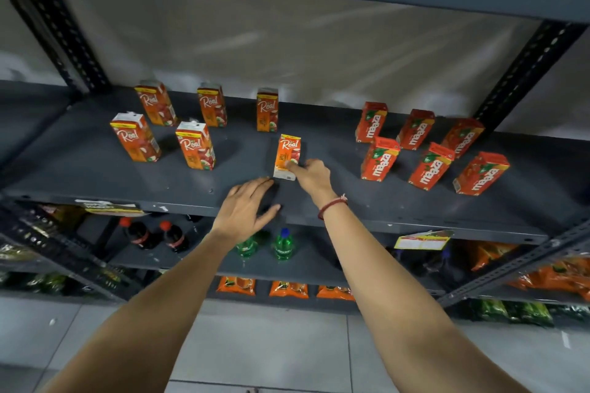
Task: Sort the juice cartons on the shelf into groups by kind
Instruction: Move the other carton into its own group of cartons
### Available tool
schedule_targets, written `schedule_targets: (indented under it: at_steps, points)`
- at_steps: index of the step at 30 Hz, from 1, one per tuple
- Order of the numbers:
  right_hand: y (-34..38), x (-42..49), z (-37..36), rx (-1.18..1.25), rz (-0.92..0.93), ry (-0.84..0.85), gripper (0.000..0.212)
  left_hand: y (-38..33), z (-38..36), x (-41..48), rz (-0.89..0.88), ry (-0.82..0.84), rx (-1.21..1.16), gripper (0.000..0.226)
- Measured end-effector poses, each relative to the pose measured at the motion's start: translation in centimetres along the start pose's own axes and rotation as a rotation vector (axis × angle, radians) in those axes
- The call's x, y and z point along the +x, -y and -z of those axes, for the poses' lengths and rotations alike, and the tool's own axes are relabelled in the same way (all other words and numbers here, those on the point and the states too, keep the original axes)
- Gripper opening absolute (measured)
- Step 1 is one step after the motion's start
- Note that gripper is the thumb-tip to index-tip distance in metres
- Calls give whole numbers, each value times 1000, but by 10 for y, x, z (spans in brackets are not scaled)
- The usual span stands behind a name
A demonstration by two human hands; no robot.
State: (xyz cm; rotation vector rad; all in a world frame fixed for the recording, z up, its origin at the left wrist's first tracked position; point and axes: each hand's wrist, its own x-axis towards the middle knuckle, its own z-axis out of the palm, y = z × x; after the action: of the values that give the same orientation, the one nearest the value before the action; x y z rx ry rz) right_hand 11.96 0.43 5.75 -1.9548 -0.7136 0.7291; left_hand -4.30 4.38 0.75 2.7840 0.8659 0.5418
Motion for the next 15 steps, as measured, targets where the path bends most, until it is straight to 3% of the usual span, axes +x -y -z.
schedule_targets:
  at_steps: [3,5,12,15]
  points:
    - [8,10,-14,13,-74,-21,26,22,5,3,76,9,5,65]
    - [11,16,-20,-6,-137,-7,40,31,4,3,118,30,27,67]
    - [20,29,-22,-66,-263,185,70,36,-4,0,118,84,166,63]
    - [19,25,-27,-25,-247,232,71,36,-3,0,116,79,167,63]
